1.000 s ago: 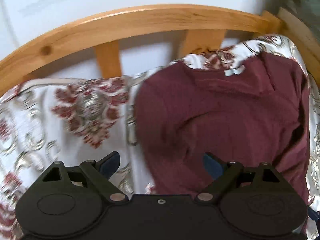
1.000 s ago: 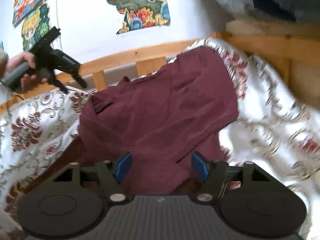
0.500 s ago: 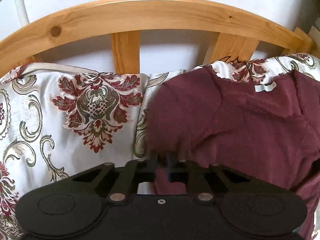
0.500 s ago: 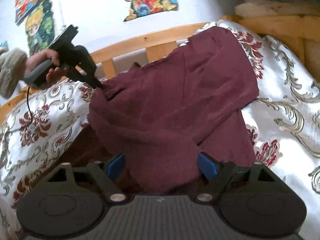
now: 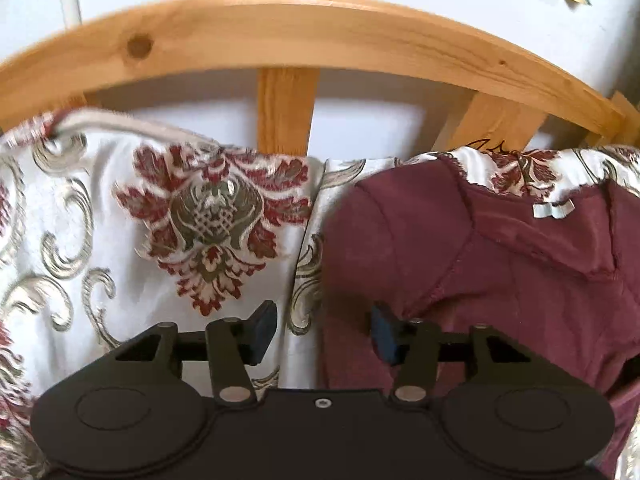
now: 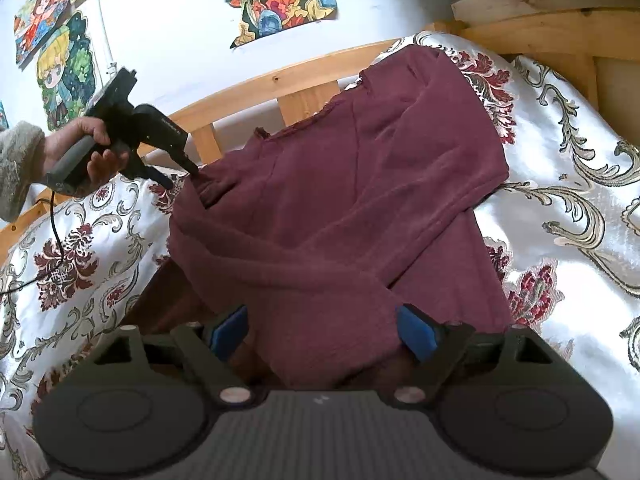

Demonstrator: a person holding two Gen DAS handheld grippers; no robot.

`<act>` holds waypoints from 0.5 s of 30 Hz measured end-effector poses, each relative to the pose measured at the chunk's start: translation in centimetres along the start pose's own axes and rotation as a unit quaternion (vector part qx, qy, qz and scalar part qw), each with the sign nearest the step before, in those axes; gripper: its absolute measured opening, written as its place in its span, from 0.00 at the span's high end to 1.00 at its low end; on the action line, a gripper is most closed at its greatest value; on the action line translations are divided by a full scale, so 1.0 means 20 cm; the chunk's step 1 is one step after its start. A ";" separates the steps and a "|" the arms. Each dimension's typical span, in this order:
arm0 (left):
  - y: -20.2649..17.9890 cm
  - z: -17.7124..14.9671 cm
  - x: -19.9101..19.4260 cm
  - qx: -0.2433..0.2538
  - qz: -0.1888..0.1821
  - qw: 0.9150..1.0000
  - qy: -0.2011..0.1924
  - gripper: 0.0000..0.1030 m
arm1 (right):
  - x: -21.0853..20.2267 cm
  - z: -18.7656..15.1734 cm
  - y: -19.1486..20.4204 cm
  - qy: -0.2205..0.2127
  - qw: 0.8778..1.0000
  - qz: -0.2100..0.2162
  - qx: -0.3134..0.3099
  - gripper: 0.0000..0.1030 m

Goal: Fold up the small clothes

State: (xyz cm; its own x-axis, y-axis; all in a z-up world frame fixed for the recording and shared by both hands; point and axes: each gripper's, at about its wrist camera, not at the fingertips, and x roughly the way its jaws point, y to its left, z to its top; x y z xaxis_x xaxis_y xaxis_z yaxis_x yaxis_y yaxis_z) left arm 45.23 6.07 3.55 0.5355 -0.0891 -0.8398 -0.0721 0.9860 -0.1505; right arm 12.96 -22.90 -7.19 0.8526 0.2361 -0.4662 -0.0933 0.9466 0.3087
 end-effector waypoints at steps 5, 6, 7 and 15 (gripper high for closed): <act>0.02 -0.01 0.06 -0.015 -0.028 0.999 0.008 0.97 | 0.00 0.00 -0.01 0.002 1.000 0.002 0.006 0.14; 0.01 -0.02 0.05 -0.010 -0.019 1.000 -0.007 0.98 | 0.00 0.01 0.00 0.007 1.000 -0.002 0.000 0.15; -0.01 -0.03 0.03 0.001 -0.012 1.000 -0.025 0.98 | 0.01 0.00 0.01 0.012 1.000 -0.011 -0.009 0.23; -0.13 -0.01 -0.11 0.015 0.010 0.995 -0.097 0.98 | -0.02 0.01 0.04 -0.008 0.998 -0.046 -0.040 0.99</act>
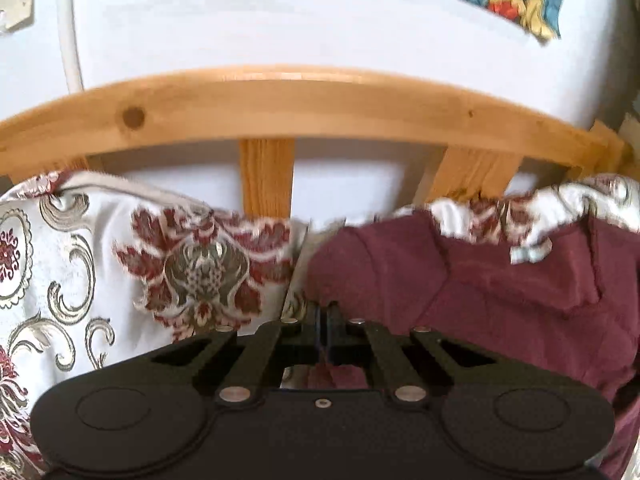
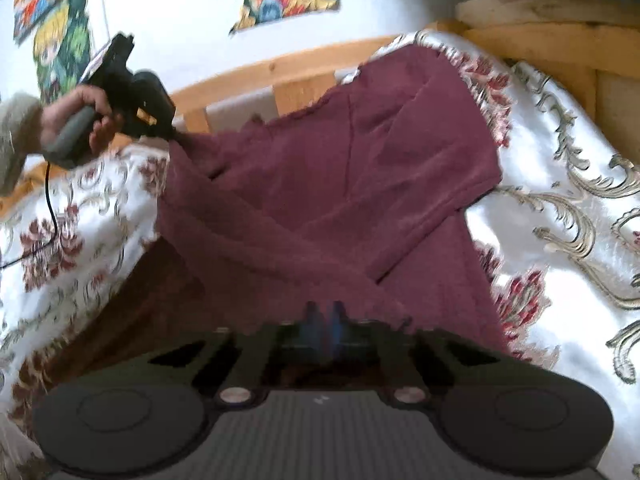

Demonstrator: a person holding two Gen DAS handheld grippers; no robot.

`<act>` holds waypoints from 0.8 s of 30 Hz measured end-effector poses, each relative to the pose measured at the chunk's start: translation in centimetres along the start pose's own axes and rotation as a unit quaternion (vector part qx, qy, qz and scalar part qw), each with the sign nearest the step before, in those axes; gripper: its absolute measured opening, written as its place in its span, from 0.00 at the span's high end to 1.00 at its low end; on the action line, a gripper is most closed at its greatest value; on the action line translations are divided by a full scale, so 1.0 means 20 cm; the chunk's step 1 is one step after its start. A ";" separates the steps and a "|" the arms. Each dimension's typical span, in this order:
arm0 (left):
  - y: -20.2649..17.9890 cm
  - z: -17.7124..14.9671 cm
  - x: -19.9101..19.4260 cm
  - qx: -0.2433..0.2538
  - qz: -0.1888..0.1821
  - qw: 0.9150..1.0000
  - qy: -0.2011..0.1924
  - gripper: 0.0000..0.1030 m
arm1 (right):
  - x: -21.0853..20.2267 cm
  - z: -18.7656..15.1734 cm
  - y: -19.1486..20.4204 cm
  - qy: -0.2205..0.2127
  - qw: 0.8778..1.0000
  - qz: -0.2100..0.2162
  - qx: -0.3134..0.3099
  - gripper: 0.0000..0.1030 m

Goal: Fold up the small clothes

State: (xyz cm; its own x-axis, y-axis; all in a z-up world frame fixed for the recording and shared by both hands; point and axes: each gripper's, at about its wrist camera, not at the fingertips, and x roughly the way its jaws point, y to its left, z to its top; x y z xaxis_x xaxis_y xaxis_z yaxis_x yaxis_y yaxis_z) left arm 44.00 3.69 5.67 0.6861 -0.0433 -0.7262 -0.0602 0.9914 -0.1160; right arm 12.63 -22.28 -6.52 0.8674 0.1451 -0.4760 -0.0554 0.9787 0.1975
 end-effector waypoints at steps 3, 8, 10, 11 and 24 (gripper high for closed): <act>-0.01 0.03 0.00 -0.021 -0.003 1.000 -0.006 0.98 | -0.05 0.02 -0.04 -0.038 0.999 -0.032 0.011 0.99; -0.08 0.06 0.04 -0.017 -0.008 1.000 -0.009 0.95 | -0.04 0.03 -0.11 -0.040 0.998 -0.033 0.036 0.99; -0.09 0.04 0.07 -0.005 0.002 1.000 -0.003 0.79 | -0.03 0.02 -0.11 -0.033 0.998 -0.019 0.045 0.97; -0.09 0.03 0.08 -0.001 0.007 1.000 -0.001 0.77 | -0.02 0.02 -0.10 -0.030 0.999 -0.010 0.044 0.96; -0.02 -0.06 -0.06 0.144 -0.031 0.989 -0.027 0.15 | 0.04 0.01 -0.06 -0.014 0.999 0.006 0.048 0.52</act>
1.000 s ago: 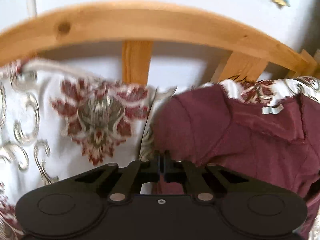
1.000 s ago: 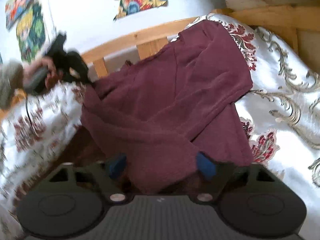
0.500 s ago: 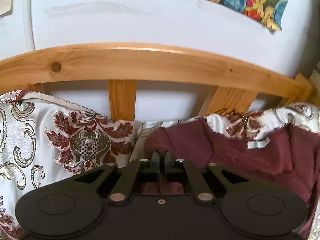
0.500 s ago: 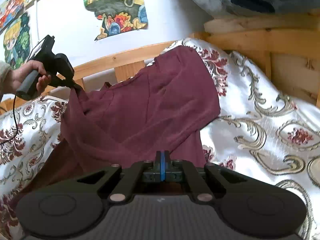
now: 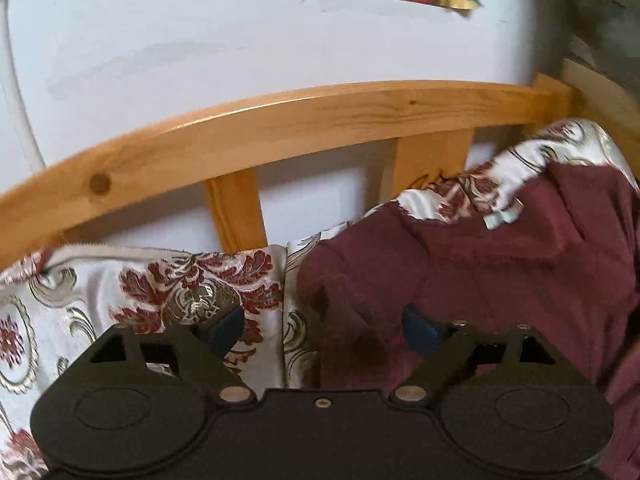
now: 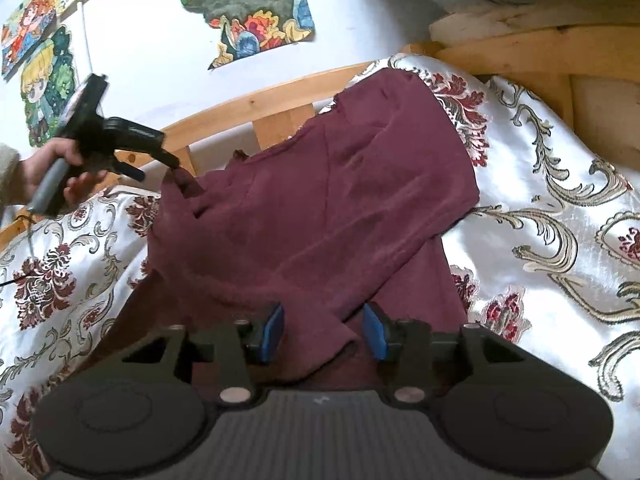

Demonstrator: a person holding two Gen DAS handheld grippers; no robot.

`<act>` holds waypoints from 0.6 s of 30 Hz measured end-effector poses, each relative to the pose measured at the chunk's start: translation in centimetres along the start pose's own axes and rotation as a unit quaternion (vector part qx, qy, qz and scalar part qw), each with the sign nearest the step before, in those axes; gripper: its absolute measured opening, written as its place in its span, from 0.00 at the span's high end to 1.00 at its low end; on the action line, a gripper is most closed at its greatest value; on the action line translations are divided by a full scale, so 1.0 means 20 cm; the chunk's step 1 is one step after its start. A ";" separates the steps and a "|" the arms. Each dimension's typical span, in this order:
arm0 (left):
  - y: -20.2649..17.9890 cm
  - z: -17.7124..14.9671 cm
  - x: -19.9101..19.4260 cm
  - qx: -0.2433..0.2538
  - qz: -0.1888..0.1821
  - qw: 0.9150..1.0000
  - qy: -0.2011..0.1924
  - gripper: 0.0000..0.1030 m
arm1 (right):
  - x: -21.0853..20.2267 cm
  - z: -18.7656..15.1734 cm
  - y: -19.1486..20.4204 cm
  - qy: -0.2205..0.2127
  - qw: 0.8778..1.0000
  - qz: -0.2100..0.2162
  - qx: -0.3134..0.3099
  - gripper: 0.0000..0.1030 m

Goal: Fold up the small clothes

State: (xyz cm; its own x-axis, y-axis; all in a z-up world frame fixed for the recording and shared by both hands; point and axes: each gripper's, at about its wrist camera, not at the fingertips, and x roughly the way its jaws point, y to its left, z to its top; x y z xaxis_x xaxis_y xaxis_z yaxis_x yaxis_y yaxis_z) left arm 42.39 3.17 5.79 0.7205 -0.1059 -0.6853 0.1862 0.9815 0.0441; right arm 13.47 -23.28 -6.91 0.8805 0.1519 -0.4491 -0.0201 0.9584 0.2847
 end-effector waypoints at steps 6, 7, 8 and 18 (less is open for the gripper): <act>-0.10 -0.03 0.09 0.036 0.019 0.999 0.023 0.21 | 0.03 -0.01 0.02 0.011 1.000 0.001 0.001 0.92; -0.12 -0.04 0.10 0.038 0.022 0.999 0.022 0.21 | 0.01 0.00 0.02 0.000 1.000 -0.004 0.003 0.93; -0.13 -0.04 0.11 0.037 0.023 0.999 0.020 0.21 | -0.03 0.01 0.02 -0.021 1.000 -0.014 0.000 0.93; 0.01 -0.17 -0.03 -0.042 -0.030 0.999 -0.017 0.10 | -0.09 0.04 -0.09 -0.044 0.998 -0.052 0.010 0.84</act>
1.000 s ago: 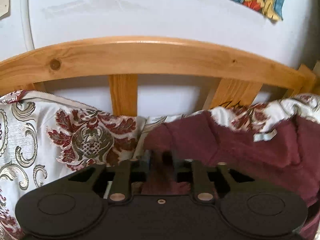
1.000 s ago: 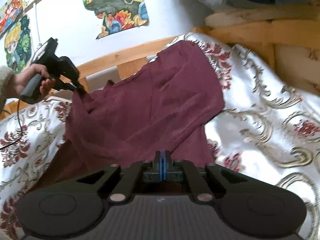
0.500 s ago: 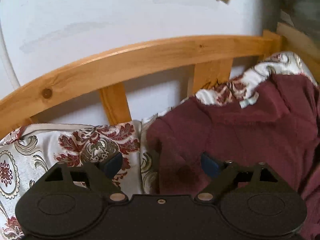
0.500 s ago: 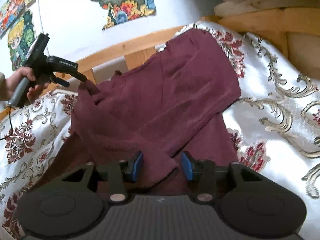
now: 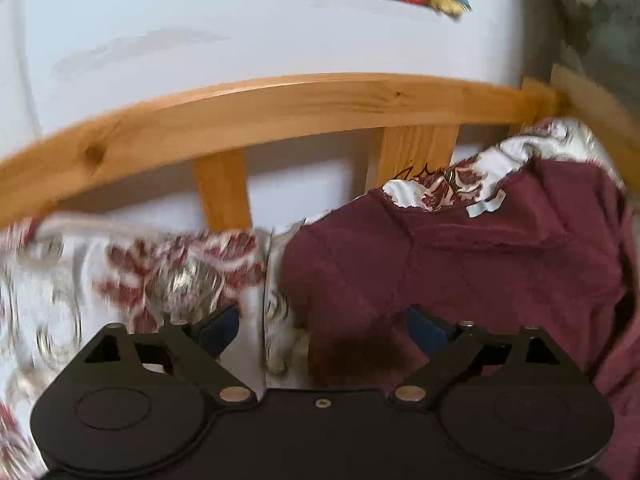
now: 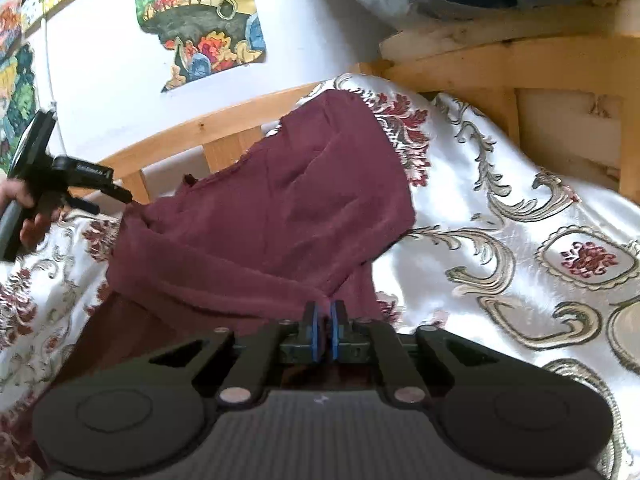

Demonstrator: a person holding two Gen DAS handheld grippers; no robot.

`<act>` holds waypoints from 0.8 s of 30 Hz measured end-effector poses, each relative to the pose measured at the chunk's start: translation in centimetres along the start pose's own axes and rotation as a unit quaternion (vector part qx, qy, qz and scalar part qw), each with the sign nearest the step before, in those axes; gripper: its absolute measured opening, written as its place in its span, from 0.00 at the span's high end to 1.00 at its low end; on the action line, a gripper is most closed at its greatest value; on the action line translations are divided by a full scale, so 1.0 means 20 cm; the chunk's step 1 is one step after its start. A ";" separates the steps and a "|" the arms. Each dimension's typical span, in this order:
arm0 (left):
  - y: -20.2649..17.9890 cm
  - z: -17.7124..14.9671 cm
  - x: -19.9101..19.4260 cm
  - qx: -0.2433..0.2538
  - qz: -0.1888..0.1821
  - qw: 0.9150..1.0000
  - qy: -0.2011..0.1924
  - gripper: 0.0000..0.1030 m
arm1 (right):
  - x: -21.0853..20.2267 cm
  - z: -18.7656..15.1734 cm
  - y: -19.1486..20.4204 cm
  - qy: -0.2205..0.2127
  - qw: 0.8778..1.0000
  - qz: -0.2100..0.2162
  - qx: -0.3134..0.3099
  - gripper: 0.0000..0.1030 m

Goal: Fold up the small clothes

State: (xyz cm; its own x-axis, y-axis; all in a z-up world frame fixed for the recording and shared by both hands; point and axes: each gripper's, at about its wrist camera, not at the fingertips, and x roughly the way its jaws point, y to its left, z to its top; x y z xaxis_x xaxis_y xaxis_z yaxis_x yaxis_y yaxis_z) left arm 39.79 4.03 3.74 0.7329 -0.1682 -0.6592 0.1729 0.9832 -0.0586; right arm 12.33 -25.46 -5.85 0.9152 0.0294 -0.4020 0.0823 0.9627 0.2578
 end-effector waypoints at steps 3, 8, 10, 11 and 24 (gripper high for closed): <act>0.12 -0.13 -0.06 -0.062 -0.028 0.998 0.004 0.10 | -0.04 0.01 0.03 -0.024 0.999 0.017 -0.022 0.55; 0.22 -0.31 -0.05 -0.092 -0.044 0.994 0.037 0.25 | -0.01 0.10 0.08 -0.021 0.997 0.063 -0.030 0.42; 0.25 -0.35 -0.03 -0.114 -0.063 0.990 0.049 0.37 | 0.05 0.19 0.12 -0.023 0.994 0.096 -0.049 0.36; 0.27 -0.37 -0.03 -0.129 -0.070 0.988 0.053 0.39 | 0.10 0.23 0.15 -0.017 0.992 0.113 -0.058 0.36; 0.33 -0.36 0.12 -0.185 -0.157 0.969 0.054 0.47 | 1.13 0.79 0.74 0.114 0.945 0.292 -0.089 0.35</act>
State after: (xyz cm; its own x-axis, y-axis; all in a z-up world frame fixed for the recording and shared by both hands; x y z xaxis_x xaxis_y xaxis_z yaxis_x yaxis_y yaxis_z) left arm 37.93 10.53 -3.69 0.6052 -0.4745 -0.6392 0.1144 0.8464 -0.5201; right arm 40.49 -14.78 2.69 0.6740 0.6072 -0.4207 -0.4970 0.7941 0.3499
